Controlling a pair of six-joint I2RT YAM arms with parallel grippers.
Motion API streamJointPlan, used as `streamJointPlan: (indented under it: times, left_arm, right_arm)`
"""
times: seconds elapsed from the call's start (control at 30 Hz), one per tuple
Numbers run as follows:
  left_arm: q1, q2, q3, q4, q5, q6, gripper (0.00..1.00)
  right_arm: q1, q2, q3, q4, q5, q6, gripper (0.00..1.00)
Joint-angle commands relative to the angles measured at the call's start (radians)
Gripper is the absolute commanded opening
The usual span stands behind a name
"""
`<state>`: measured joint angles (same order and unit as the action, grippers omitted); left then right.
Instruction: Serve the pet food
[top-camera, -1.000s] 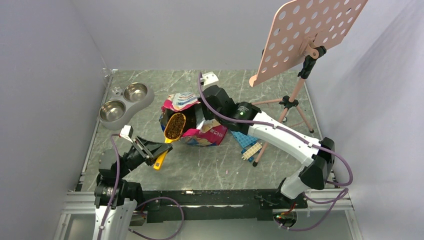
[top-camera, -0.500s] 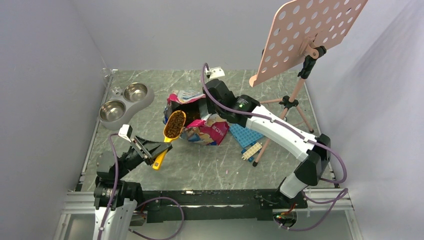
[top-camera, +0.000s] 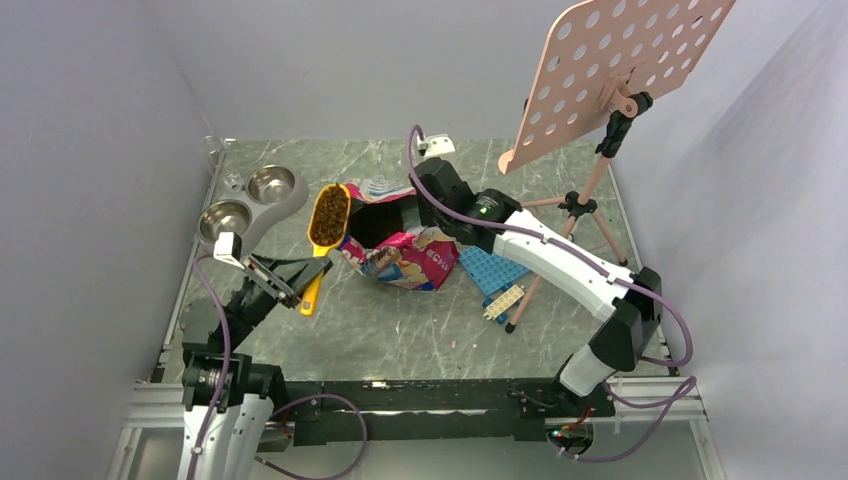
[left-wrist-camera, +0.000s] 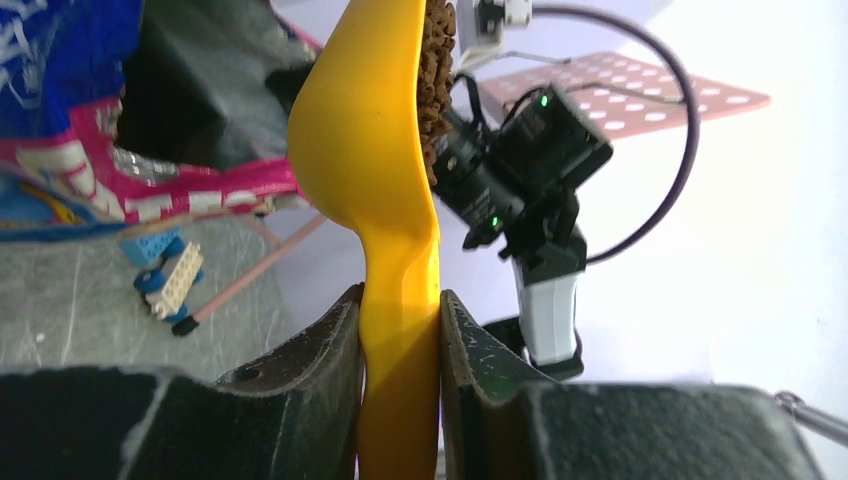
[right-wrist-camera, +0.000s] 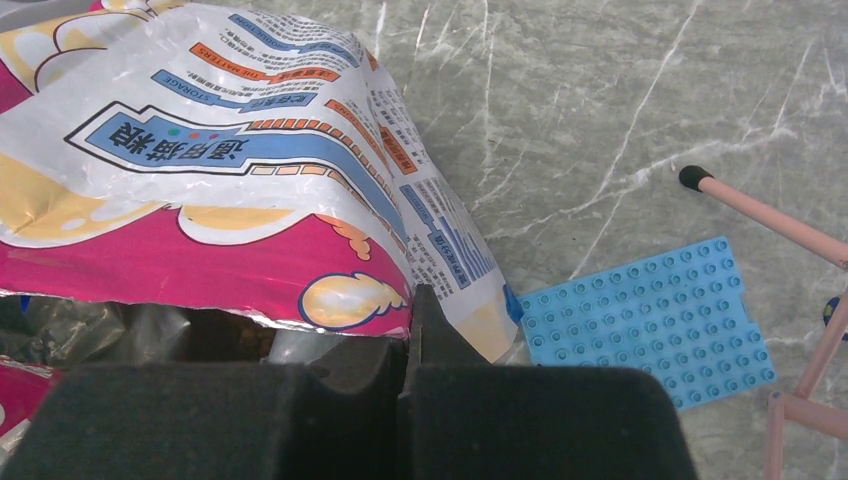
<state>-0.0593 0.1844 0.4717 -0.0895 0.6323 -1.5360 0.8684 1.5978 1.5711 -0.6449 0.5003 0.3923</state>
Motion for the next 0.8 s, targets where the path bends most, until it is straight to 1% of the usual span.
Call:
streamJointPlan:
  times: [0.0,0.1,0.3,0.4,0.53,0.77]
  left_arm:
    - [0.001,0.07,0.025,0.221,-0.141,-0.04,0.0]
    - [0.001,0.144,0.023,0.293,-0.178,-0.045,0.0]
    - [0.004,0.343,0.006,0.536,-0.225,-0.047,0.0]
    - [0.022,0.443,0.015,0.633,-0.227,-0.026,0.0]
    - [0.056,0.538,-0.007,0.732,-0.237,-0.035,0.0]
    - [0.232,0.672,-0.044,0.872,-0.177,-0.06,0.0]
  right_arm:
    - [-0.016,-0.087,-0.029,-0.024,0.06,-0.041,0.0]
    - [-0.015,-0.108,-0.048,-0.021,0.046,-0.047,0.0]
    - [-0.015,-0.143,-0.083,-0.028,0.02,-0.056,0.0]
    - [-0.016,-0.165,-0.097,-0.029,0.004,-0.054,0.0]
    - [-0.018,-0.18,-0.098,-0.039,-0.005,-0.051,0.0]
    - [-0.016,-0.2,-0.103,-0.033,-0.028,-0.054,0.0]
